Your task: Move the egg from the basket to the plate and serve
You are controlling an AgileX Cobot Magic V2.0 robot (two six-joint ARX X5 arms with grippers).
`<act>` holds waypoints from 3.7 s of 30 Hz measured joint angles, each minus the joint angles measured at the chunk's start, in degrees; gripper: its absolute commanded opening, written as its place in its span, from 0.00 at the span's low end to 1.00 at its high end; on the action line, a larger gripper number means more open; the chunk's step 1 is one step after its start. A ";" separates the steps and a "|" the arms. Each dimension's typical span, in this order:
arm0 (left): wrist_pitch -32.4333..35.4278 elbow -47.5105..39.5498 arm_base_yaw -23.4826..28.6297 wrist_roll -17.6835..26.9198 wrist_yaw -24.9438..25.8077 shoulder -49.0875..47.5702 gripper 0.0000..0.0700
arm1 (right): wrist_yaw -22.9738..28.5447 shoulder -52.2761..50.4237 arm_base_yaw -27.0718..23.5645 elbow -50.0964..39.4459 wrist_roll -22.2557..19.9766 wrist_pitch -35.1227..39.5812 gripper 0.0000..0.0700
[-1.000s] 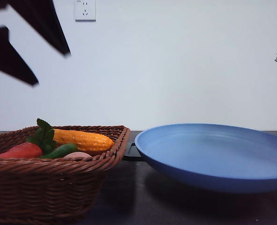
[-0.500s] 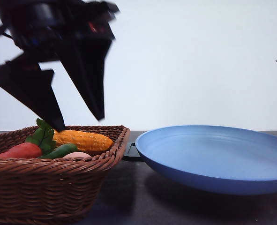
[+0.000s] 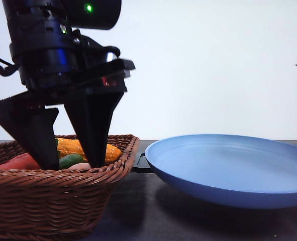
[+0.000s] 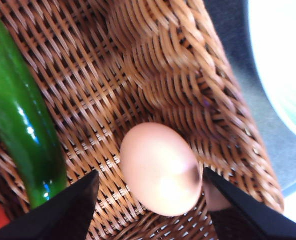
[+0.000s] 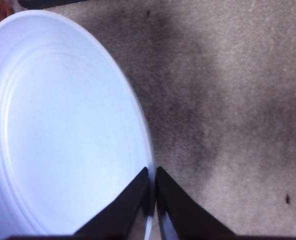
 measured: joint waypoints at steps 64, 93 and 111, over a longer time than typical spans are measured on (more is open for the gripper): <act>9.84 13.09 -12.38 4.99 -0.57 -6.17 0.29 | -0.57 -0.03 2.29 -0.02 0.15 -6.16 0.00; 10.28 13.09 -17.73 6.93 -0.42 8.13 0.54 | -2.32 -13.12 2.29 1.80 -0.09 -18.97 0.00; -3.07 22.48 -19.01 7.31 -5.53 2.62 0.58 | -2.58 -12.80 2.29 2.10 -0.09 -22.64 0.00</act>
